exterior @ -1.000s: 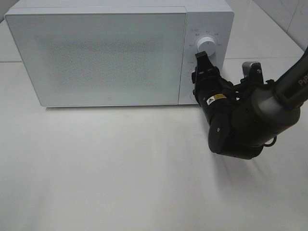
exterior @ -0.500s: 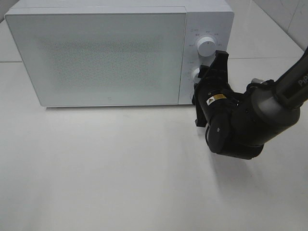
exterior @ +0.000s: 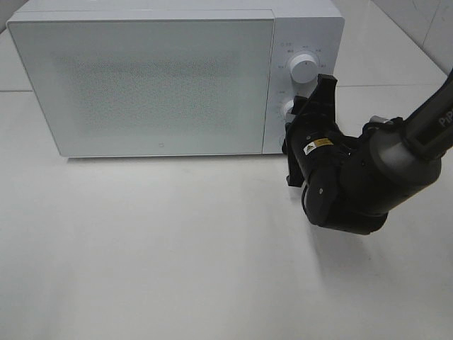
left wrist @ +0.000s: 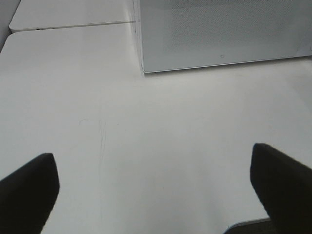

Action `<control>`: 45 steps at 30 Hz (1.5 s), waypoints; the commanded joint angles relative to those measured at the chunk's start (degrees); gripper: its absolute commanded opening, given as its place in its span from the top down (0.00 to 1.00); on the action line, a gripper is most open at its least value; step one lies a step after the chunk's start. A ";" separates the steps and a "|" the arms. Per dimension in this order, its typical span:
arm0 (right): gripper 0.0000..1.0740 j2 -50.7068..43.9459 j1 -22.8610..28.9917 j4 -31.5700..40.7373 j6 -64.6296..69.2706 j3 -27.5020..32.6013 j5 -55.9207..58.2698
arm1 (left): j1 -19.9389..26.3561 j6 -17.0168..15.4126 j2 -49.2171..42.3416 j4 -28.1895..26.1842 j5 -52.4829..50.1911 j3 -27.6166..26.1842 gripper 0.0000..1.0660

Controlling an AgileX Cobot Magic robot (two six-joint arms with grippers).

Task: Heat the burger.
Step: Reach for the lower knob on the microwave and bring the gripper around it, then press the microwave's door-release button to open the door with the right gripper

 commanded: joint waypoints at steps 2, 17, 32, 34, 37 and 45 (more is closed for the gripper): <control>0.92 -0.34 0.57 -7.51 -2.01 -1.78 2.41 | 0.17 -0.23 -1.15 -0.06 -0.69 0.17 0.06; 0.61 -0.86 0.57 1.03 -6.93 -1.66 0.69 | 0.17 -0.23 -1.15 -0.06 -0.69 0.17 0.06; 0.38 -5.21 0.74 -0.63 -15.87 4.93 3.90 | 0.17 -0.23 -1.15 -0.06 -0.69 0.17 0.06; 0.38 -6.02 0.74 -1.09 -17.48 5.61 4.98 | 0.17 -0.23 -1.15 -0.06 -0.69 0.17 0.06; 0.38 -8.54 0.74 -2.06 -22.40 7.68 7.22 | 0.17 -0.23 -1.15 -0.06 -0.69 0.17 0.06; 0.38 -17.82 0.57 -5.73 -42.57 11.63 22.35 | 0.17 -0.23 -1.15 -0.06 -0.69 0.17 0.06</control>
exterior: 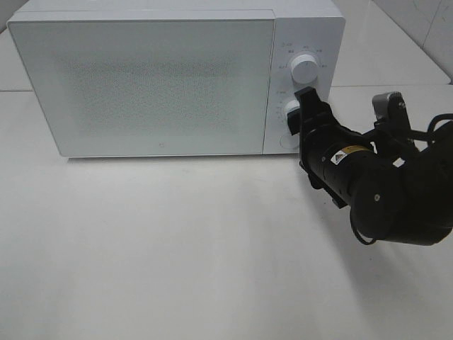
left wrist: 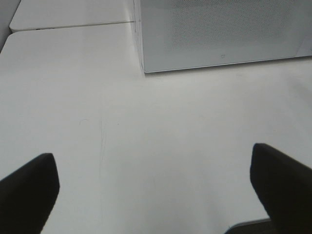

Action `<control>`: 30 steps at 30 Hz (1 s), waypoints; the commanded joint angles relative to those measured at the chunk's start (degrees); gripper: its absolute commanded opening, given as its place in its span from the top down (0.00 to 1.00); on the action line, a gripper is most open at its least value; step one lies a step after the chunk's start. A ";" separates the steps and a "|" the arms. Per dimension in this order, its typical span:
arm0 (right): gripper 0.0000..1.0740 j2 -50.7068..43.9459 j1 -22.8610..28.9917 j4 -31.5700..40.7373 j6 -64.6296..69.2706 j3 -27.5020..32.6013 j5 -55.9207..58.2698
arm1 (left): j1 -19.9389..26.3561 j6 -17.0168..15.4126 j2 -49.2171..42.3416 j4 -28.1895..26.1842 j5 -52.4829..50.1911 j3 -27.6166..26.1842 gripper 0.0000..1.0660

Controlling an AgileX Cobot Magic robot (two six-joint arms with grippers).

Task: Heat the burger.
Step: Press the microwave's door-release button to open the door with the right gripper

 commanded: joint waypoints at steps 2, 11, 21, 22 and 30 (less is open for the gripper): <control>0.38 -4.35 0.06 -2.06 -13.06 0.23 9.80 | 0.17 -0.23 -1.15 -0.06 -0.69 0.17 0.06; 0.38 -12.09 -1.43 -1.95 -43.66 0.23 30.77 | 0.17 -0.23 -1.15 -0.06 -0.69 0.17 0.06; 0.38 -17.36 -6.25 -8.31 -58.33 0.23 48.53 | 0.17 -0.23 -1.15 0.00 -0.69 0.17 0.06; 0.38 -18.74 -7.10 -11.86 -58.61 0.23 53.40 | 0.17 -0.23 -1.15 0.00 -0.69 0.17 0.06; 0.38 -24.87 -8.02 -20.86 -58.10 0.23 65.83 | 0.17 -0.23 -1.15 0.00 -0.69 0.17 0.06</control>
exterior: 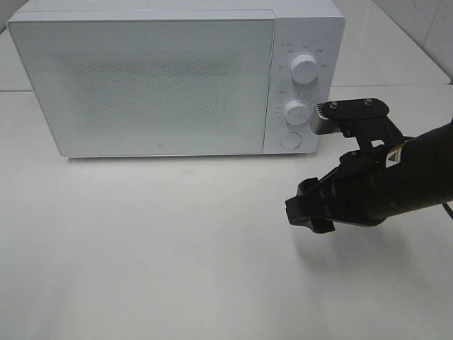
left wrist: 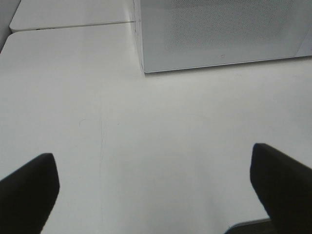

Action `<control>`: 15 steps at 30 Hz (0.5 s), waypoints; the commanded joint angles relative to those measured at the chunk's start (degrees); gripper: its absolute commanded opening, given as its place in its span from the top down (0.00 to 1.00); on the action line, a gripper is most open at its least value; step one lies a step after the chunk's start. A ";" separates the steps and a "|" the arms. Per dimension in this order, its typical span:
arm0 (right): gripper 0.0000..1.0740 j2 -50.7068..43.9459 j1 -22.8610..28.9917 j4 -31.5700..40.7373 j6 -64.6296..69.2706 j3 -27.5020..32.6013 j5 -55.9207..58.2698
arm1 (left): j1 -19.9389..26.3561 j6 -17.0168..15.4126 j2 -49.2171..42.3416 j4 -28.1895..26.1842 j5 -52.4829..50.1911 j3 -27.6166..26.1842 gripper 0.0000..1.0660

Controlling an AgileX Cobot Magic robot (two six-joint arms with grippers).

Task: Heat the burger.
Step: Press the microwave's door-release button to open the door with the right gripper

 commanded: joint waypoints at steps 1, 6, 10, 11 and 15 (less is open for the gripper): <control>0.37 -3.44 -0.46 -2.81 -0.46 -0.17 5.39 | 0.17 -0.23 -1.15 -0.06 -0.69 0.17 0.06; 0.28 -8.71 -0.46 -3.04 -0.52 -0.17 10.60 | 0.17 -0.23 -1.15 -0.06 -0.69 0.17 0.06; 0.24 -12.38 -0.46 -3.27 -0.52 -0.17 14.61 | 0.17 -0.23 -1.15 -0.06 -0.69 0.17 0.06; 0.24 -14.78 -0.40 -4.13 -0.46 -0.17 17.25 | 0.17 -0.23 -1.15 -0.06 -0.69 0.17 0.06; 0.25 -20.57 -0.40 -4.13 -0.46 -0.17 25.15 | 0.17 -0.23 -1.15 -0.06 -0.69 0.17 0.06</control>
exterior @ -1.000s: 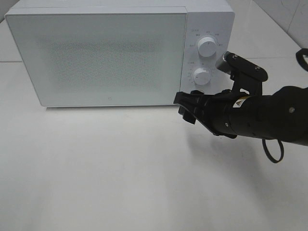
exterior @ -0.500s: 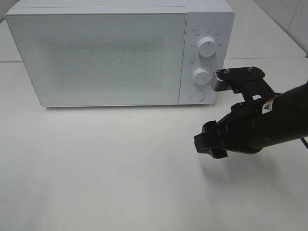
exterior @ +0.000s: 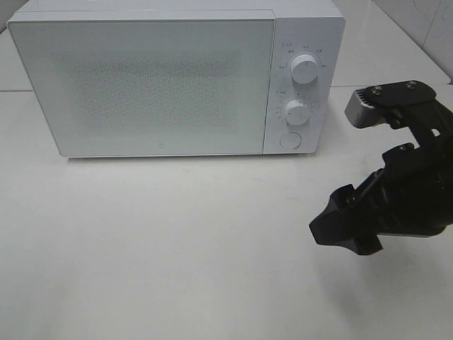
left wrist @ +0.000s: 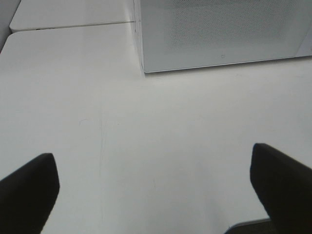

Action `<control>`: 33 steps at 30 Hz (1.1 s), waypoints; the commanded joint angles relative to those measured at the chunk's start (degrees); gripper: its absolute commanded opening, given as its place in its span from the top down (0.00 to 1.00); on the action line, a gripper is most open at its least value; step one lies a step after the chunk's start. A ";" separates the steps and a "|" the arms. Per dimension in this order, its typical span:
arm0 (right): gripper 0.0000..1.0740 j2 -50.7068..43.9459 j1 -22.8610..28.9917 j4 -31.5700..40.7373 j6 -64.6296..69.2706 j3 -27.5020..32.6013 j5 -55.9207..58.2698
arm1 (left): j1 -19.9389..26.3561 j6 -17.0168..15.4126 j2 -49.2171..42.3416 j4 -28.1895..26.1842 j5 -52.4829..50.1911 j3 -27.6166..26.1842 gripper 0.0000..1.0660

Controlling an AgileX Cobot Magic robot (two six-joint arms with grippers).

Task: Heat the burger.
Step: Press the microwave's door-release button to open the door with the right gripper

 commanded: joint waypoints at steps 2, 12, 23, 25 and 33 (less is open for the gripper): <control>0.25 -4.58 -0.40 -0.40 -0.46 -0.17 6.70 | 0.17 -0.23 -1.15 -0.06 -0.69 0.17 0.06; 0.28 -18.62 -0.40 -0.74 -0.46 -0.17 18.56 | 0.17 -0.23 -1.15 -0.06 -0.69 0.17 0.06; 0.29 -36.73 -2.18 -5.61 1.83 -0.17 26.93 | 0.17 -0.23 -1.15 -0.06 -0.69 0.17 0.06; 0.29 -40.74 -6.13 -7.91 2.41 -0.11 29.34 | 0.17 -0.23 -1.15 -0.06 -0.69 0.17 0.06; 0.29 -51.45 -13.69 -10.83 2.41 -0.06 30.31 | 0.17 -0.23 -1.15 -0.06 -0.69 0.17 0.06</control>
